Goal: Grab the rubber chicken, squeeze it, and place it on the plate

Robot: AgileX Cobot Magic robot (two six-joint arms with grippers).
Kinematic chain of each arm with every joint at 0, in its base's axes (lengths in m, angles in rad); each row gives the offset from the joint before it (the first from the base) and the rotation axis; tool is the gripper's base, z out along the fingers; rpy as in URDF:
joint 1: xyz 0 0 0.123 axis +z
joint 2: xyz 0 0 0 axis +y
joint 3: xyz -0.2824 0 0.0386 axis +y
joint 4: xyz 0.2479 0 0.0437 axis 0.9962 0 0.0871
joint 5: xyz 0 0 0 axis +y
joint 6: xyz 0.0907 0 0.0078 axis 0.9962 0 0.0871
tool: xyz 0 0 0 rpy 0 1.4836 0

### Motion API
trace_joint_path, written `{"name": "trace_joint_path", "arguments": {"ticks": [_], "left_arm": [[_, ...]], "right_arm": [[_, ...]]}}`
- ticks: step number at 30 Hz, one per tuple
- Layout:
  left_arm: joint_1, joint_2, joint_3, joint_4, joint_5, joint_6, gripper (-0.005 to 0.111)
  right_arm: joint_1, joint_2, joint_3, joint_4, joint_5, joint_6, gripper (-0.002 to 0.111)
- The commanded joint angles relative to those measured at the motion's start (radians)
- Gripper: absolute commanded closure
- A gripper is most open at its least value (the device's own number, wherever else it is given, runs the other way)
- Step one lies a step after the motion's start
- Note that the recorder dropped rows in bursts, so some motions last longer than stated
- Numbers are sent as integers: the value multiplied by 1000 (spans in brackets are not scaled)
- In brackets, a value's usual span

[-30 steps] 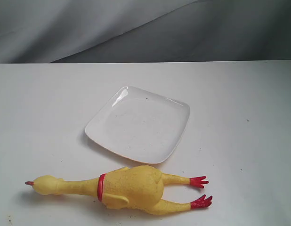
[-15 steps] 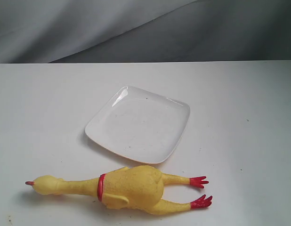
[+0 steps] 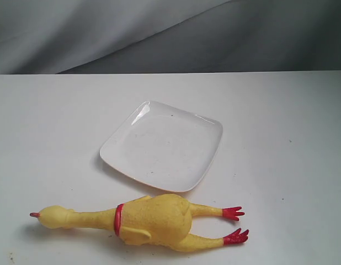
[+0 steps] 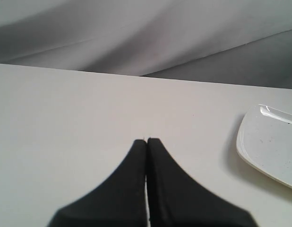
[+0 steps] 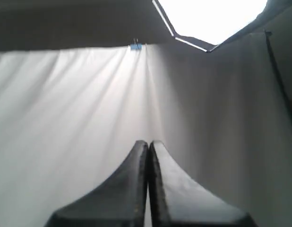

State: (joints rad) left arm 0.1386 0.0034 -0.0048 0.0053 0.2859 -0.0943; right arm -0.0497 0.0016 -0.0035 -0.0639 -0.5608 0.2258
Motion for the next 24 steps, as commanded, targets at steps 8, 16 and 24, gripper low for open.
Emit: {"name": "trace_joint_path", "arguments": {"ticks": [8,16,24], "left_arm": [[1,-3,5,0,-1,-2,106],[1,-3,5,0,-1,-2,106],[1,-3,5,0,-1,-2,106]], "right_arm": [[-6,47,-146,-227,291,485,108],[38,424,-451,-394,616,485,108],[179,809,-792,-261,1145,-143,108]]}}
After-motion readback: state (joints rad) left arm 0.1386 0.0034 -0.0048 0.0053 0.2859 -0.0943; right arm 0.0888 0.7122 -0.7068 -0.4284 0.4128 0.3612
